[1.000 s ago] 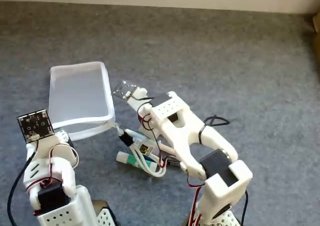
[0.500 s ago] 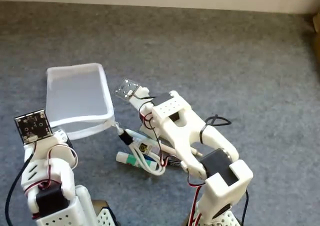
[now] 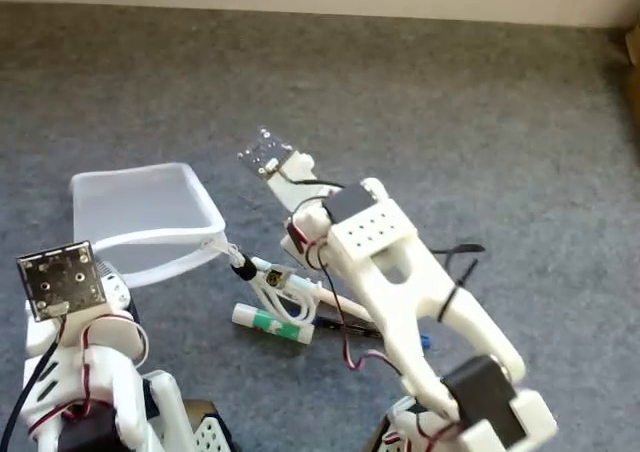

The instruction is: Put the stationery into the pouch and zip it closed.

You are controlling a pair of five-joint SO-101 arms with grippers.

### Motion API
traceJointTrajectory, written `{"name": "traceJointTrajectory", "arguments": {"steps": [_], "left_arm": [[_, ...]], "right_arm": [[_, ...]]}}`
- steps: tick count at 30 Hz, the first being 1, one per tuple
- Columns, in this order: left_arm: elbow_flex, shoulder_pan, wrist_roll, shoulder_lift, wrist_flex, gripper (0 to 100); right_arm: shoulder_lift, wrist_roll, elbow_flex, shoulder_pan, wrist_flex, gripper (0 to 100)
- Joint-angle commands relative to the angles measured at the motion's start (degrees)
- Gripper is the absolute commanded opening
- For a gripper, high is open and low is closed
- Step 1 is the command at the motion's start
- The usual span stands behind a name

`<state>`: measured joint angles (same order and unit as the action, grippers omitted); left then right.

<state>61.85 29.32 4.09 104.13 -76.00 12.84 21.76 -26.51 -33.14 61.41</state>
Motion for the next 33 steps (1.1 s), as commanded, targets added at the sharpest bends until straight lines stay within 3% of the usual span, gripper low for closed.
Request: {"name": "traceJointTrajectory", "arguments": {"steps": [1, 8, 17, 25, 33], "left_arm": [[-5.32, 0.22, 1.49, 0.13, -0.26, 1], [-11.38, -2.59, 3.25, 0.04, -5.01, 1], [-11.65, -3.38, 3.43, -1.36, -4.92, 1], [-23.08, -3.65, 3.25, -20.79, -7.65, 1], [-32.57, -13.67, 3.16, -35.82, -15.03, 1]], "right_arm": [[7.87, -2.11, -1.1, 0.92, 0.75, 0.5], [15.43, -2.37, -4.62, 1.01, 0.92, 0.5], [20.44, -2.9, -7.96, 1.01, 0.92, 0.5], [20.79, -14.86, -7.43, 1.01, 0.84, 0.5], [20.79, -20.31, -7.78, 1.01, 0.84, 0.5]]}}
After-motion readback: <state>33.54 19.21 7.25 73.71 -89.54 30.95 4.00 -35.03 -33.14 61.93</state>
